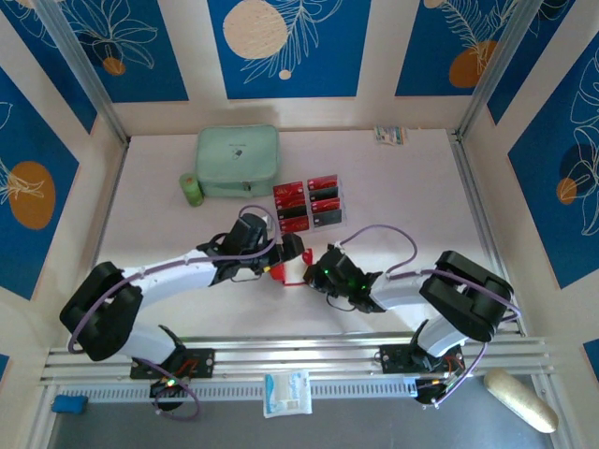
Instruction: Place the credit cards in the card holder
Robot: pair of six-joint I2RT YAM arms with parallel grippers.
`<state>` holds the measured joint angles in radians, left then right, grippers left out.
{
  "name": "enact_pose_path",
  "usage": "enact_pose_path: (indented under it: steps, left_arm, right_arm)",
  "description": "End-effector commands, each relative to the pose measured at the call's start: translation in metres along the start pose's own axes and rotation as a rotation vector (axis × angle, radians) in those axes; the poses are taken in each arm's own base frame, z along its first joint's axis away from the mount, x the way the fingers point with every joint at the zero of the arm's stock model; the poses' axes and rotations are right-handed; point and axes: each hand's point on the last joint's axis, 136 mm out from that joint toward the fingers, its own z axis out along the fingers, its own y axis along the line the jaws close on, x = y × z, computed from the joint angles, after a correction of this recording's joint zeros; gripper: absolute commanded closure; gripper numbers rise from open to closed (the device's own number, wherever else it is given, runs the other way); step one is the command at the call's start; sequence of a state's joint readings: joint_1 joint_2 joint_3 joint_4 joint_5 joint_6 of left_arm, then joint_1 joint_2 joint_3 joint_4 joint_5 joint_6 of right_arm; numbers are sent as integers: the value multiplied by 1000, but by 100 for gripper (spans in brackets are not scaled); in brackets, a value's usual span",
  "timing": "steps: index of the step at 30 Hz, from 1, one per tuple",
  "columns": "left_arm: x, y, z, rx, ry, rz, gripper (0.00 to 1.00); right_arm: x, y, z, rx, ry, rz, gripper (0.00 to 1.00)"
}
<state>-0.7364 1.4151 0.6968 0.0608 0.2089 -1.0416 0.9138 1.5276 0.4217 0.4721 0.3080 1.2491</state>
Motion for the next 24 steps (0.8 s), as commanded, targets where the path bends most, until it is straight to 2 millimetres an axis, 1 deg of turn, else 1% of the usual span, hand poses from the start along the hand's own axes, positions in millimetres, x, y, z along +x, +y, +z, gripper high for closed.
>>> enact_pose_path:
  steps: [1,4,6,9,12,15,20,23,24]
  left_arm:
    - [-4,11,-2,-13,-37,11,0]
    - [-5,26,-6,-53,-47,18,0]
    - [-8,31,-11,-75,-53,33,0]
    - [-15,33,-23,-135,-65,89,0]
    - [-21,31,-32,-193,-52,154,0]
    - [-28,15,-38,-166,-59,181,0]
    - [-34,-37,-44,27,-58,124,0]
    - [-33,-61,-45,131,-49,62,0]
    - [-32,-65,-44,155,-46,47,0]
  right_arm:
    - [1,20,3,-63,-4,22,100]
    - [2,17,3,-56,-8,30,100]
    - [2,15,1,-49,-8,31,100]
    - [2,16,-1,-48,-12,30,100]
    - [3,16,-1,-47,-6,26,100]
    - [3,18,1,-49,-3,25,100]
    - [4,19,3,-45,1,27,100]
    - [5,19,3,-44,2,27,100]
    - [5,19,3,-44,3,26,100]
